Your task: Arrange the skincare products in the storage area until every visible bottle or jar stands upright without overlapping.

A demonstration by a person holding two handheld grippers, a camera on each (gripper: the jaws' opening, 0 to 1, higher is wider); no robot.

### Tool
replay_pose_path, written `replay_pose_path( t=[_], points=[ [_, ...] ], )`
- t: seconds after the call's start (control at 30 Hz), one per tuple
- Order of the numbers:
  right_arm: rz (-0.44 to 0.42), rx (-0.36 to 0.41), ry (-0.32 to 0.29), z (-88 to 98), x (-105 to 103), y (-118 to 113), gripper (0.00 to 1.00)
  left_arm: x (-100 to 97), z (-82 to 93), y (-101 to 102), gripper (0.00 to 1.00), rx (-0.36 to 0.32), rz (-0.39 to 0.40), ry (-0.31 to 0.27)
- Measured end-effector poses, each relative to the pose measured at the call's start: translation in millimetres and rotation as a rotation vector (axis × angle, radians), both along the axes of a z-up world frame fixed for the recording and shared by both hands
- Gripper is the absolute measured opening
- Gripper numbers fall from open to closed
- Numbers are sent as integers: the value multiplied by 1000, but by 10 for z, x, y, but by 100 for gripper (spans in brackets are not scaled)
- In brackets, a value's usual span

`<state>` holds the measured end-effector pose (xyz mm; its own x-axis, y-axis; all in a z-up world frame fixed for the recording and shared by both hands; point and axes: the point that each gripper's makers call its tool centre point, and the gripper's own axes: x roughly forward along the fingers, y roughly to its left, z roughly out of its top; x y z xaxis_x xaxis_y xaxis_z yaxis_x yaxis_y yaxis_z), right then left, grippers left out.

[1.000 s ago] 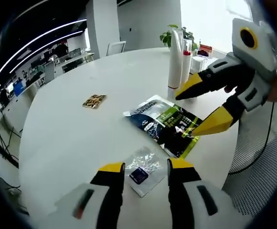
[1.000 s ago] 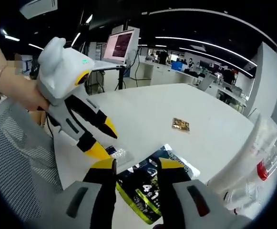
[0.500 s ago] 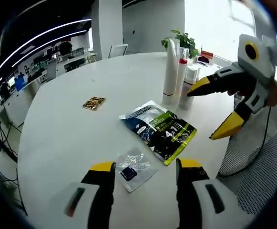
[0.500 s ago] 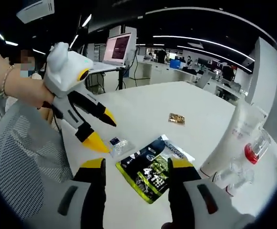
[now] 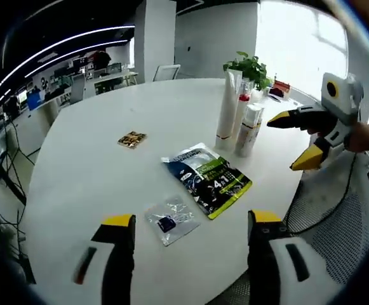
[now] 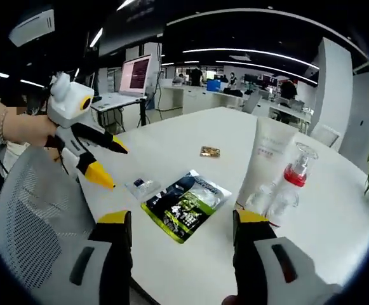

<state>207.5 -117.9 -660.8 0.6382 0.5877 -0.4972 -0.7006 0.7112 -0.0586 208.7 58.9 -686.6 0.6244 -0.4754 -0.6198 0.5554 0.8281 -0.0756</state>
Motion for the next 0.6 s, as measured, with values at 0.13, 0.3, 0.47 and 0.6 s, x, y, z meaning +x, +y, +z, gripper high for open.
replay_pose_path(
  t=[0.13, 0.3, 0.47, 0.6],
  points=[
    [-59, 37, 4, 61, 30, -188, 70, -21, 51, 25, 82, -36, 19, -10],
    [-101, 59, 7, 104, 19, -353, 76, -80, 104, 66, 86, -53, 44, -7],
    [-141, 78, 32, 74, 7, -502, 84, -139, 115, 118, 88, -57, 65, -4],
    [-186, 82, 51, 3, -3, -592, 91, -169, 167, 136, 88, -82, 83, -7]
  ],
)
